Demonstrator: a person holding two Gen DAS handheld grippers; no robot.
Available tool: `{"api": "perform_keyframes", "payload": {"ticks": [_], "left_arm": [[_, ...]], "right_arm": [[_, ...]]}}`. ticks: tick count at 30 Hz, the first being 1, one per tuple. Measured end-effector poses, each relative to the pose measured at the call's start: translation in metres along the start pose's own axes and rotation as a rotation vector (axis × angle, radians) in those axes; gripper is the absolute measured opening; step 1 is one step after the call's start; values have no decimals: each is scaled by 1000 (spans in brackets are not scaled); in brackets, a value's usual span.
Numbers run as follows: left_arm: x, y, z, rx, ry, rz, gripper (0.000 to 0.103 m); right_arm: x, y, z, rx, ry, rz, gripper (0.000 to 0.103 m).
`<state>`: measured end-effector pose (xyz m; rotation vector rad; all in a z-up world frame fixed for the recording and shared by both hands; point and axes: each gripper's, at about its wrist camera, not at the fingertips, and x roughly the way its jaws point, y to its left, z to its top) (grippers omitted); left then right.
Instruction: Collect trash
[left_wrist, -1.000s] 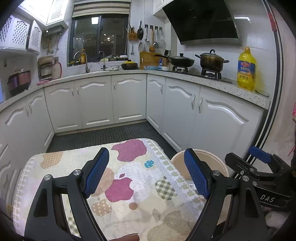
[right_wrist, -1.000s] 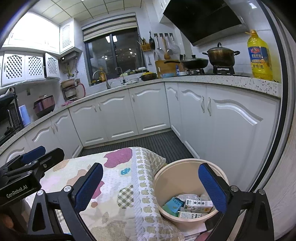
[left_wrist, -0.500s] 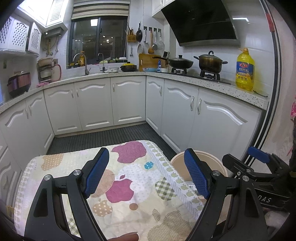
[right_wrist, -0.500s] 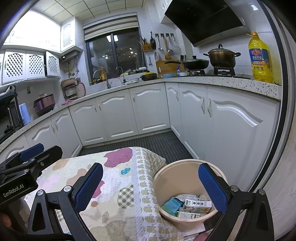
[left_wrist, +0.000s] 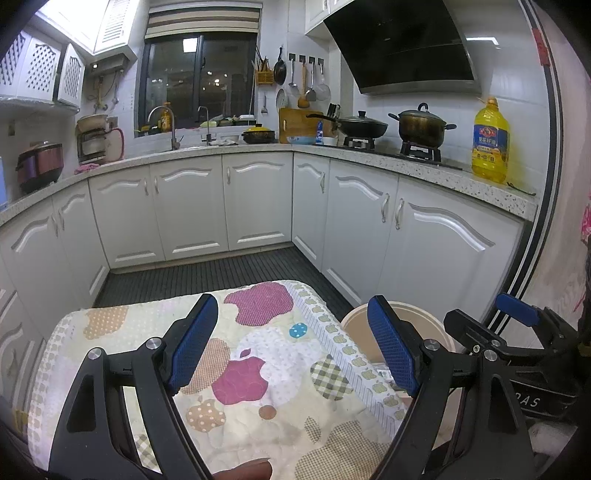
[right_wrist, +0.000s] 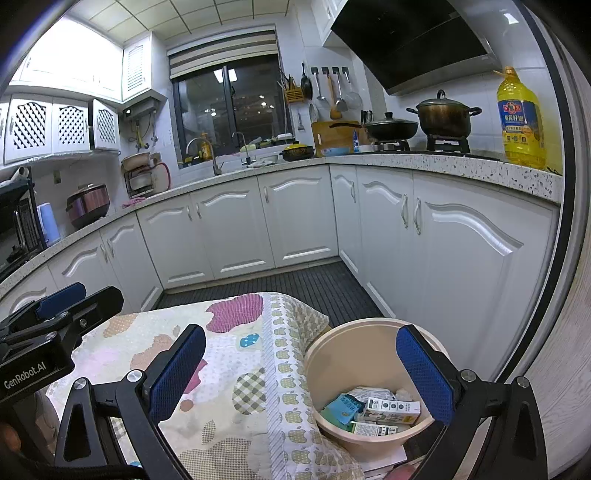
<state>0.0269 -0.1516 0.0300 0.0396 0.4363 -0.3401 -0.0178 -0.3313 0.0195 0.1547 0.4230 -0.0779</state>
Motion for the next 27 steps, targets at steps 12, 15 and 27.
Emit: {"api": "perform_keyframes", "payload": {"ticks": [12, 15, 27], "left_arm": [[1, 0, 0, 1, 5, -1, 83], [4, -1, -2, 0, 10, -1, 83], [5, -2, -5, 0, 16, 0, 83]], "right_arm": [[3, -3, -2, 0, 9, -2, 102], [3, -3, -2, -1, 10, -2, 102], [5, -5, -4, -1, 15, -1, 102]]}}
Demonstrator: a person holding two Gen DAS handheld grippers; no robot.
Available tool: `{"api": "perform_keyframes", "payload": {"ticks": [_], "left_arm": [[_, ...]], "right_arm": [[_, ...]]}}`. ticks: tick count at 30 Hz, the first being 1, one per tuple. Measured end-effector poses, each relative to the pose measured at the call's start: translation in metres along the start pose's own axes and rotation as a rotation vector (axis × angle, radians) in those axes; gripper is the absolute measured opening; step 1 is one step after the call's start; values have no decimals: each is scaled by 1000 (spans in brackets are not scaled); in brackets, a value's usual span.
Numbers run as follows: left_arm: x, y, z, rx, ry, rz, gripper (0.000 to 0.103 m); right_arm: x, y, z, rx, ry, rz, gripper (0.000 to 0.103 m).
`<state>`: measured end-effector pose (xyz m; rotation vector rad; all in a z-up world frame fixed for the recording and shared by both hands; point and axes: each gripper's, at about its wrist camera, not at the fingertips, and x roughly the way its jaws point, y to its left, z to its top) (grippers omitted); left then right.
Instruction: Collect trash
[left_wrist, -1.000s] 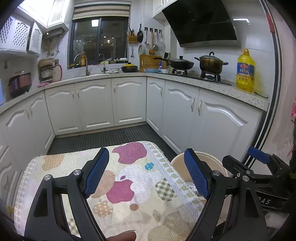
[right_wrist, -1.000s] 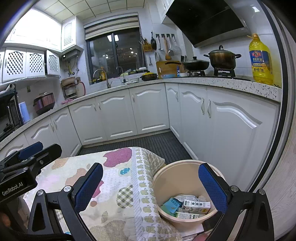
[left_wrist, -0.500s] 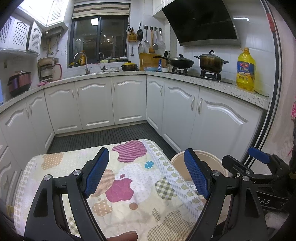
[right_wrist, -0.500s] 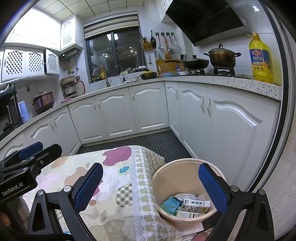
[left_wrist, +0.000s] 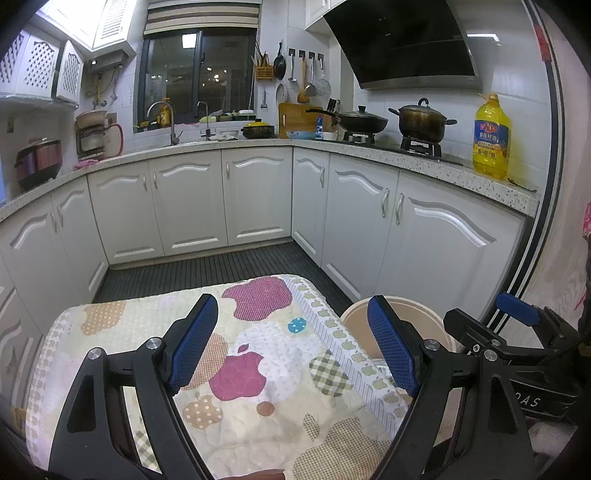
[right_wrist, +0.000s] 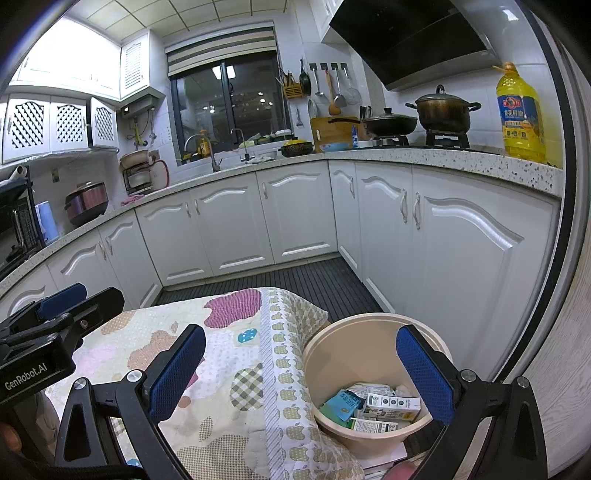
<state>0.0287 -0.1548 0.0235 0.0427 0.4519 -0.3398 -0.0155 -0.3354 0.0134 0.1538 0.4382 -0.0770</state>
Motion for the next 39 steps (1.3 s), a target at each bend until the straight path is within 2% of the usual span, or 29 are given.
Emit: {"api": "perform_keyframes", "payload": {"ticks": [39], "left_arm": [[4, -4, -3, 15, 8, -10, 83]], "right_arm": [[1, 1, -4, 1, 6, -3, 102]]}}
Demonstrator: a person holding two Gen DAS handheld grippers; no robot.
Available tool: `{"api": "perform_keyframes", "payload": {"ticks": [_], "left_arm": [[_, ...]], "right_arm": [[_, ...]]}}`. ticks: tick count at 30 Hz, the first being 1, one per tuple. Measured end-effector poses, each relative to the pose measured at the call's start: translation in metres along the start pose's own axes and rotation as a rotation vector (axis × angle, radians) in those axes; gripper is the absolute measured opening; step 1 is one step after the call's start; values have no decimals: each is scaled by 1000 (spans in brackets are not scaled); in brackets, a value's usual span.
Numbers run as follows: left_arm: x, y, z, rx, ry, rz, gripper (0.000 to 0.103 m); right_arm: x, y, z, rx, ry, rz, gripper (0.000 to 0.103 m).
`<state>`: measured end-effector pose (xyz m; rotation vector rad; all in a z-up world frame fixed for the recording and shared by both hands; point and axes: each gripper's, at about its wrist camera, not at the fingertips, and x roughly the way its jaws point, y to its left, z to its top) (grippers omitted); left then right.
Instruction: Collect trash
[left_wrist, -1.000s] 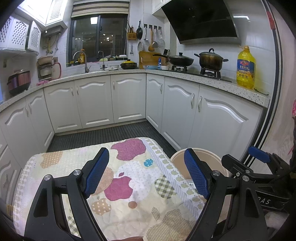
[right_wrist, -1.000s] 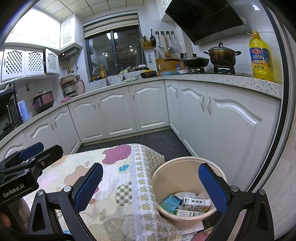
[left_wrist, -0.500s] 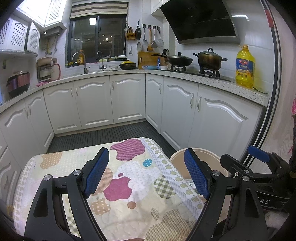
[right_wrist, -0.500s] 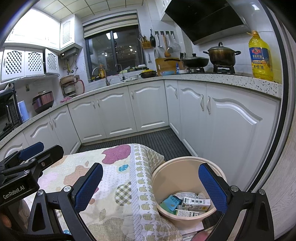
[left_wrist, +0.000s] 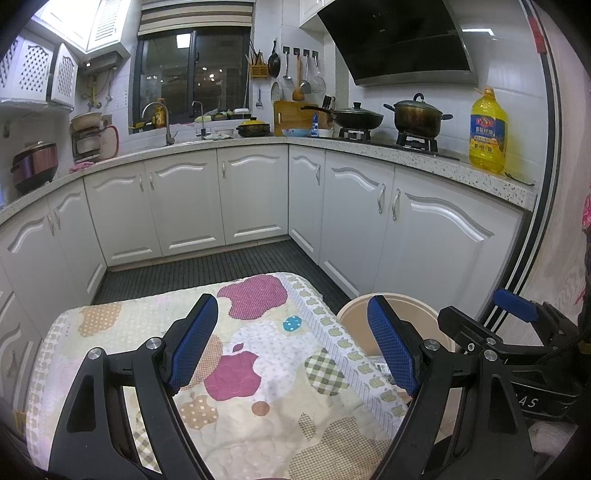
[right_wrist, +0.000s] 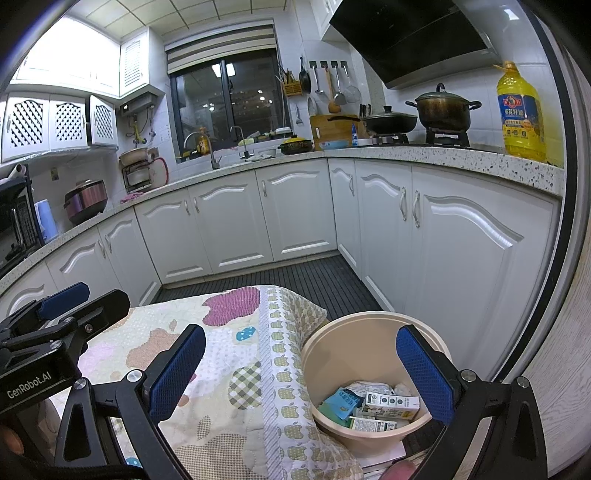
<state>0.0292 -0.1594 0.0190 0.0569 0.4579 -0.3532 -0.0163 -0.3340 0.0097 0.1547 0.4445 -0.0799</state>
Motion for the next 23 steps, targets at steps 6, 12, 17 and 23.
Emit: {"api": "perform_keyframes", "payload": {"ticks": [6, 12, 17, 23], "left_arm": [[1, 0, -1, 1, 3, -6, 83], [5, 2, -2, 0, 10, -13, 83], [8, 5, -3, 1, 12, -15, 83], [10, 13, -7, -4, 8, -15, 83]], "right_arm": [[0, 0, 0, -1, 0, -1, 102], [3, -2, 1, -1, 7, -4, 102], [7, -4, 1, -2, 18, -7, 102], [12, -2, 0, -11, 32, -10, 102]]}}
